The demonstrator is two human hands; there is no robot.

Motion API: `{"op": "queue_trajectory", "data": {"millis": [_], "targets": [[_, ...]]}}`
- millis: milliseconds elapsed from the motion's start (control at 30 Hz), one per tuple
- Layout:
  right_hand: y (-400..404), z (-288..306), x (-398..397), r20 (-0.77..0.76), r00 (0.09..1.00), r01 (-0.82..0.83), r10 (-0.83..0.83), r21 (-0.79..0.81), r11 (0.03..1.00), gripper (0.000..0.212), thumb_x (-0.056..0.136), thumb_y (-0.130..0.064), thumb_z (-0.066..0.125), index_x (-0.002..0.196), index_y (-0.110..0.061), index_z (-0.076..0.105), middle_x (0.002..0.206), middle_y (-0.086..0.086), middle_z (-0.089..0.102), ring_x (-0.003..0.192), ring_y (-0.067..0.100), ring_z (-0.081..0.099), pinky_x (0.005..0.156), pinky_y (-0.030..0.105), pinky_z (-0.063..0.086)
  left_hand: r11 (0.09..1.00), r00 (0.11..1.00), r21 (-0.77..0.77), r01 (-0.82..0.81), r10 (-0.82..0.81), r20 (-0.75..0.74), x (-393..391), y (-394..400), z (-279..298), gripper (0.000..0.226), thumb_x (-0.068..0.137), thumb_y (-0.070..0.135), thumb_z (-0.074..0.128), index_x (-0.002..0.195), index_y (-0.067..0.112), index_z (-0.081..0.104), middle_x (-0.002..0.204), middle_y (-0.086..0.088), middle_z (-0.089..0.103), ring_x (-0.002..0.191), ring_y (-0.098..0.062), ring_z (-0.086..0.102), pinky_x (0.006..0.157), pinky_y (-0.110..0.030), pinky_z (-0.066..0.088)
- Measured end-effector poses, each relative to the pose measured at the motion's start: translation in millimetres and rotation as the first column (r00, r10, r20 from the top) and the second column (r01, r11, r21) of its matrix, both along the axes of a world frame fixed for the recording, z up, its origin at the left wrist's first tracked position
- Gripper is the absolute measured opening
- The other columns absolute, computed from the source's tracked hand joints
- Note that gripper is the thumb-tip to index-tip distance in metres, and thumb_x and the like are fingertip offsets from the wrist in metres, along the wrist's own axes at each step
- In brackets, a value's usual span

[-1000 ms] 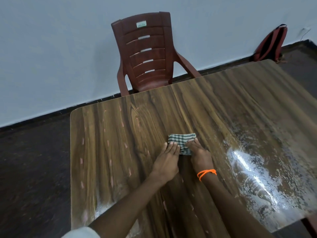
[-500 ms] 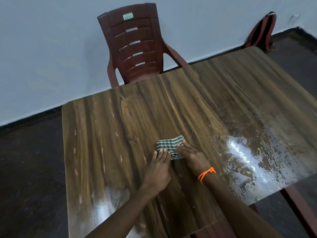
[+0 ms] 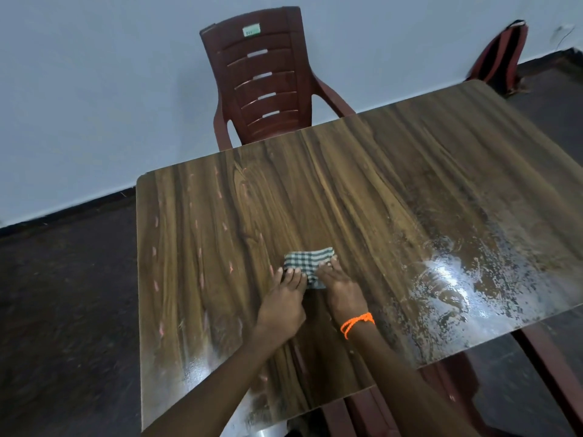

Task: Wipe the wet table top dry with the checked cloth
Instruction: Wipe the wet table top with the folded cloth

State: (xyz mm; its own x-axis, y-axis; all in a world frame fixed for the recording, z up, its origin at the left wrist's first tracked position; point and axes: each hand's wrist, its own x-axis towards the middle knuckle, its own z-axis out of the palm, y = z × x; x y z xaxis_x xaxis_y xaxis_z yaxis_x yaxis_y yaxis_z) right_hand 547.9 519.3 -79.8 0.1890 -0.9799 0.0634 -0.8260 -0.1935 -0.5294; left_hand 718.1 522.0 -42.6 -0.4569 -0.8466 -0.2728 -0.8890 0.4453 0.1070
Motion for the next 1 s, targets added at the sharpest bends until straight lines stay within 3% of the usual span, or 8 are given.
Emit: {"op": "queue_trajectory", "data": {"millis": [67, 167, 233, 367, 500, 700, 900, 1000], "targets": [[24.9, -1.3, -8.6, 0.022, 0.999, -0.04, 0.04, 0.003, 0.999, 0.049, 0.068, 0.005, 0.06, 0.114, -0.008, 0.067, 0.124, 0.008, 0.063, 0.128, 0.034, 0.046, 0.086, 0.04, 0.054, 0.999, 1.0, 0.028, 0.017, -0.016, -0.026, -1.7, 29.9, -5.4, 0.078, 0.073, 0.024, 0.026, 0.146, 0.001, 0.04, 0.15, -0.017, 0.044, 0.142, -0.03, 0.035, 0.122, -0.045, 0.004], [53.4, -1.6, -31.2, 0.033, 0.999, -0.028, 0.028, -0.008, 1.0, 0.044, 0.079, -0.01, 0.042, 0.114, -0.012, 0.067, 0.126, 0.004, 0.062, 0.13, 0.027, 0.044, 0.092, 0.036, 0.051, 0.997, 0.999, 0.079, -0.005, 0.009, -0.052, -19.7, 63.4, -6.3, 0.081, 0.073, 0.026, 0.021, 0.149, 0.003, 0.036, 0.155, -0.015, 0.037, 0.146, -0.029, 0.027, 0.121, -0.05, 0.015], [58.1, -1.9, -45.5, 0.036, 0.999, 0.031, -0.03, -0.016, 0.999, 0.041, 0.081, -0.007, 0.045, 0.114, -0.015, 0.068, 0.125, 0.002, 0.063, 0.13, 0.023, 0.045, 0.091, 0.035, 0.052, 0.998, 0.998, 0.052, -0.026, 0.029, -0.048, -36.9, 69.5, -2.0, 0.077, 0.075, 0.026, 0.022, 0.147, 0.004, 0.041, 0.153, -0.014, 0.04, 0.145, -0.029, 0.03, 0.12, -0.05, 0.017], [41.4, 2.9, -49.4, 0.066, 0.988, 0.141, -0.141, -0.004, 0.99, 0.04, 0.077, 0.001, 0.057, 0.112, -0.014, 0.069, 0.122, 0.006, 0.065, 0.126, 0.029, 0.049, 0.089, 0.042, 0.053, 0.997, 0.999, -0.068, -0.03, 0.029, -0.013, -51.3, 48.2, 8.6, 0.078, 0.076, 0.03, 0.058, 0.148, 0.006, 0.04, 0.154, -0.013, 0.039, 0.145, -0.025, 0.031, 0.119, -0.043, 0.009], [36.0, 6.3, -31.0, 0.056, 0.989, 0.135, -0.136, 0.016, 0.991, 0.04, 0.074, -0.003, 0.053, 0.109, -0.008, 0.07, 0.119, 0.01, 0.066, 0.123, 0.037, 0.05, 0.085, 0.045, 0.055, 0.999, 1.0, 0.037, 0.017, -0.018, 0.02, -42.8, 39.9, 2.7, 0.077, 0.085, 0.02, 0.046, 0.154, 0.001, 0.017, 0.162, -0.015, 0.016, 0.151, -0.027, 0.009, 0.123, -0.042, -0.002], [81.1, 2.8, -27.5, 0.016, 1.0, 0.001, -0.001, -0.005, 1.0, 0.05, 0.081, -0.014, 0.031, 0.114, -0.011, 0.068, 0.127, 0.006, 0.062, 0.128, 0.032, 0.046, 0.082, 0.037, 0.054, 0.997, 1.0, 0.08, 0.005, -0.003, -0.031, -24.2, 84.8, -3.1, 0.076, 0.079, 0.022, 0.034, 0.152, 0.002, 0.028, 0.159, -0.016, 0.027, 0.15, -0.03, 0.015, 0.123, -0.045, 0.003], [131.1, 3.0, -63.1, 0.029, 0.999, 0.024, -0.024, -0.018, 1.0, 0.043, 0.081, -0.006, 0.041, 0.112, -0.013, 0.069, 0.125, 0.003, 0.063, 0.129, 0.026, 0.046, 0.091, 0.035, 0.051, 0.99, 0.993, 0.12, 0.079, -0.068, -0.092, -48.3, 131.4, -11.1, 0.074, 0.076, 0.029, 0.027, 0.143, 0.003, 0.047, 0.15, -0.017, 0.044, 0.144, -0.03, 0.033, 0.119, -0.048, 0.019], [126.7, 6.7, -68.6, 0.039, 0.988, 0.15, -0.15, -0.012, 0.989, 0.042, 0.074, 0.009, 0.062, 0.108, -0.013, 0.07, 0.12, 0.006, 0.066, 0.124, 0.029, 0.051, 0.087, 0.039, 0.054, 0.997, 0.991, 0.053, 0.062, -0.055, -0.123, -65.5, 122.4, -2.7, 0.07, 0.084, 0.022, 0.038, 0.15, 0.001, 0.033, 0.158, -0.018, 0.028, 0.149, -0.029, 0.018, 0.121, -0.043, 0.003]]}}
